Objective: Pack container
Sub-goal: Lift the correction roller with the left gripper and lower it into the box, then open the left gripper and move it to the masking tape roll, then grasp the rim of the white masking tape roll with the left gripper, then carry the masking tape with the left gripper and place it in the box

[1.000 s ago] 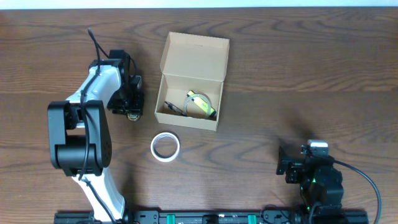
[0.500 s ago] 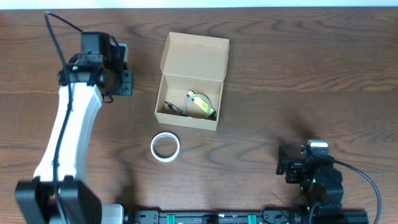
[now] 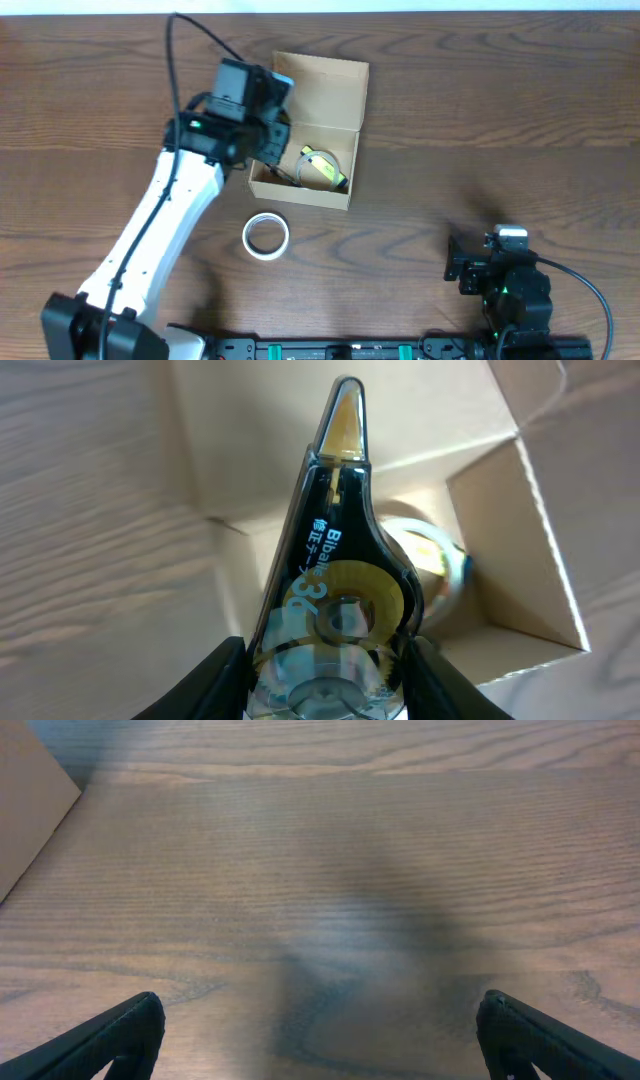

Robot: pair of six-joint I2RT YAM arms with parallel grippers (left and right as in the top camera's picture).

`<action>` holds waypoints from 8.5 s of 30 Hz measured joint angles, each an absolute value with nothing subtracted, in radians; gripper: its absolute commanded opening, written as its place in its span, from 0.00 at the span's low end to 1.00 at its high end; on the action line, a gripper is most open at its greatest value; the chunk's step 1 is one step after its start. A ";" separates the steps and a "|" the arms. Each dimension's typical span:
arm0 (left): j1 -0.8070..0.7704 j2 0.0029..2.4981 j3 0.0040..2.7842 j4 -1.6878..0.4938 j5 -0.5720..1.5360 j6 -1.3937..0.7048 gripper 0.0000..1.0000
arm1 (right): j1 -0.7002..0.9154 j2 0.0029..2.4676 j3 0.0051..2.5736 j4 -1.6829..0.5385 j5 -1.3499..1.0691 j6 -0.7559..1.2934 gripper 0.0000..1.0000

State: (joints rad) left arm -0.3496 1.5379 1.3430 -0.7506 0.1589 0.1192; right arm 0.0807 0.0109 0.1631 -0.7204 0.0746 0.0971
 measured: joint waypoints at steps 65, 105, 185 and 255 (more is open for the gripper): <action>-0.509 1.244 1.367 -1.009 0.027 -0.258 0.97 | 0.081 0.011 0.163 -0.721 0.075 0.097 0.99; -0.504 1.308 0.748 -0.844 -0.007 -1.209 0.95 | 0.081 0.011 0.163 -0.720 0.074 0.097 0.99; -0.496 1.637 1.607 -1.029 -0.195 -0.413 0.06 | 0.081 0.012 0.163 -0.720 0.075 0.097 0.99; -0.463 1.694 1.639 -0.972 -0.063 -0.363 0.95 | 0.081 0.012 0.163 -0.720 0.074 0.097 0.99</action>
State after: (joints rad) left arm -0.4625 1.6943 1.6386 -0.9722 -0.0631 -0.3630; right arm 0.0807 0.0120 0.1631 -0.7204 0.0742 0.0967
